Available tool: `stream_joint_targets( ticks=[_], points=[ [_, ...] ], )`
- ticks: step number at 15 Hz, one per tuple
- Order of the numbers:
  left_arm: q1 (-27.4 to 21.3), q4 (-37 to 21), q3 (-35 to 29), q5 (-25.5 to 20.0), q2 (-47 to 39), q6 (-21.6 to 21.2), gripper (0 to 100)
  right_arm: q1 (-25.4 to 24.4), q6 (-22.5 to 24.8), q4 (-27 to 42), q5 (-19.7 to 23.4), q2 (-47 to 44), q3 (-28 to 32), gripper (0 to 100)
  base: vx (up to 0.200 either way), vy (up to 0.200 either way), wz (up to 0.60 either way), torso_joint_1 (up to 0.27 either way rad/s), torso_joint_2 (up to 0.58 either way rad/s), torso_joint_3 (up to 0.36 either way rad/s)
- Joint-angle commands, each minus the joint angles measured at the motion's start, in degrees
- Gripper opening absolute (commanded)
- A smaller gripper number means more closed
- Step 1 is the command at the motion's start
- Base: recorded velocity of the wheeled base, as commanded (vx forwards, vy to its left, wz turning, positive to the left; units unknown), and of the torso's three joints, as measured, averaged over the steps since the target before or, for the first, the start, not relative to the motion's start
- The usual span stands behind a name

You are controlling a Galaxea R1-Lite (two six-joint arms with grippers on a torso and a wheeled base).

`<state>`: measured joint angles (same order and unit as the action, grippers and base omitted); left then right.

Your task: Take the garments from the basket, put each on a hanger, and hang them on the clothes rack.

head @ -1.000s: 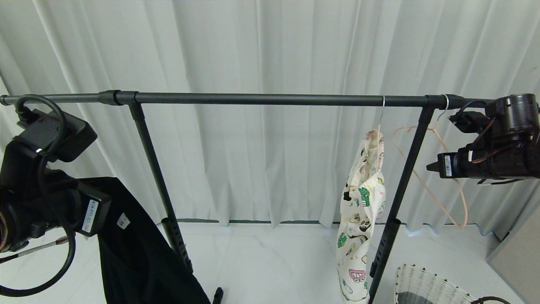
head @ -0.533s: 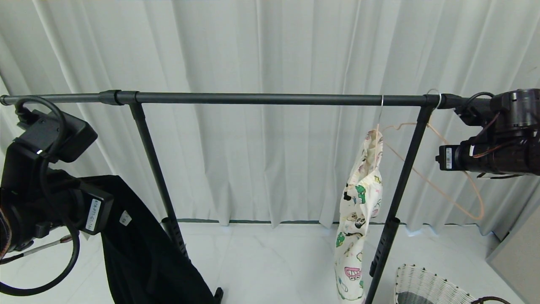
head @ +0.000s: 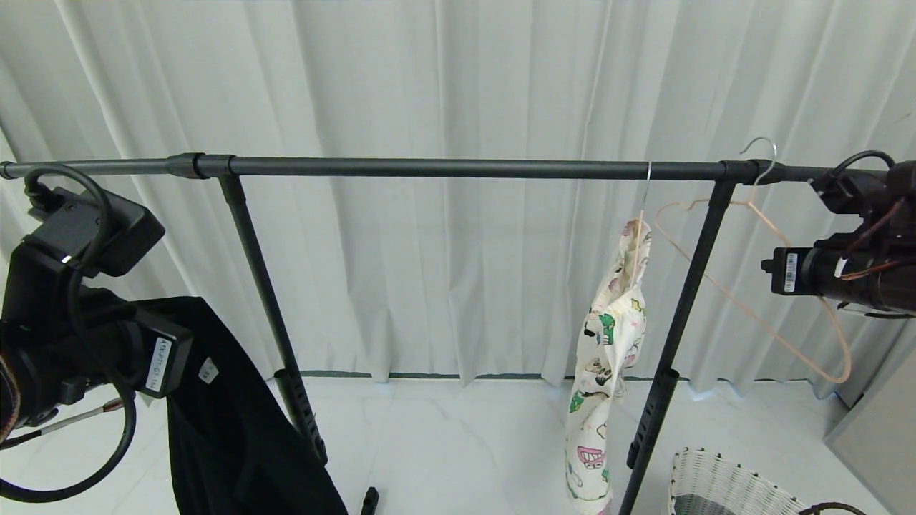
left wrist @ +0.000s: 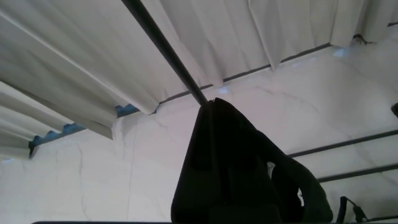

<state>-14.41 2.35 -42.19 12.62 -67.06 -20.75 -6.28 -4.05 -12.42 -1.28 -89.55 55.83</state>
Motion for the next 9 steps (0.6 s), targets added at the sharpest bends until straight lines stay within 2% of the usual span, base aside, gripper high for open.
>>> stream_joint_targets(
  ticks=[1,4,8,9],
  points=[
    [0.0,0.4,-0.2,0.0,0.3,0.0,0,0.0,0.0,-6.3,-0.4,3.6,-6.2,0,0.000,0.000,0.00,0.000,0.00,0.000],
    [0.1,4.5,0.1,0.8,-0.1,0.0,0,0.0,-0.1,-13.5,-3.7,5.2,-11.7,0,0.000,0.000,0.00,0.000,0.00,0.000],
    [0.0,5.0,0.1,2.9,0.2,-0.2,0,0.0,0.1,-13.5,-3.9,11.7,-17.5,0,0.000,0.000,0.00,0.000,0.00,0.000],
    [0.0,5.1,0.0,2.9,0.2,-0.2,0,0.0,0.2,-13.4,-3.9,13.5,-19.4,0,-0.200,0.000,0.00,0.002,0.00,0.002]
  ],
)
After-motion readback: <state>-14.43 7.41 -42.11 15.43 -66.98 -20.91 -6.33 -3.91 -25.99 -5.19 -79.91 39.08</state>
